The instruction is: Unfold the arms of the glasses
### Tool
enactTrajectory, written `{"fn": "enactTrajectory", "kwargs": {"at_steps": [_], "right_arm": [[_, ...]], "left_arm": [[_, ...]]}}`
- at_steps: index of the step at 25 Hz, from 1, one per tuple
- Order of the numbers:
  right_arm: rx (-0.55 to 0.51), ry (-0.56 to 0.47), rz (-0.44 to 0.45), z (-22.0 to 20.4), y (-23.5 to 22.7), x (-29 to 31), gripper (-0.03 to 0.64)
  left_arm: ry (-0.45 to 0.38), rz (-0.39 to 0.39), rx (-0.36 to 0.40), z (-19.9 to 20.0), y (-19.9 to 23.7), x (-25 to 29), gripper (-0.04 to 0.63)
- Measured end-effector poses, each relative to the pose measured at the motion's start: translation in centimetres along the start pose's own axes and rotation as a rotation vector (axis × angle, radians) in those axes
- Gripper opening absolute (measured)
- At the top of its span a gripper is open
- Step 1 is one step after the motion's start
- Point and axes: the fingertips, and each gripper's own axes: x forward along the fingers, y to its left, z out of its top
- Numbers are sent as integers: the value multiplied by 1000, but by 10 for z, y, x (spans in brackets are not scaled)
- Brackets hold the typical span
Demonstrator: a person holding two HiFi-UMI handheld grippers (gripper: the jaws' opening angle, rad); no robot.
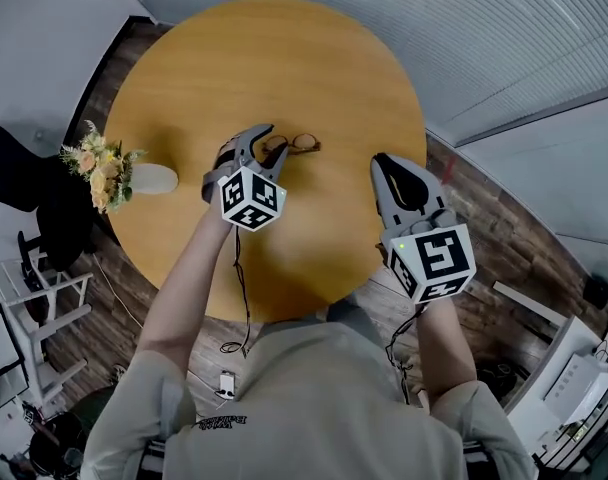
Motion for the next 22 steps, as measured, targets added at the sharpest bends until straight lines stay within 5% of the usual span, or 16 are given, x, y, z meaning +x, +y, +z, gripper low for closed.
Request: {"fn": "enactTrajectory", "kwargs": {"at_steps": [11, 18, 22], "right_arm": [[42, 74, 3, -38, -2, 23, 37], [62, 99, -29, -57, -10, 17, 37], [82, 114, -51, -68, -14, 10, 37]], "left_arm": [[136, -92, 93, -55, -38, 62, 178], [199, -87, 223, -58, -52, 81, 173], [246, -126, 197, -69, -65, 93, 151]]}}
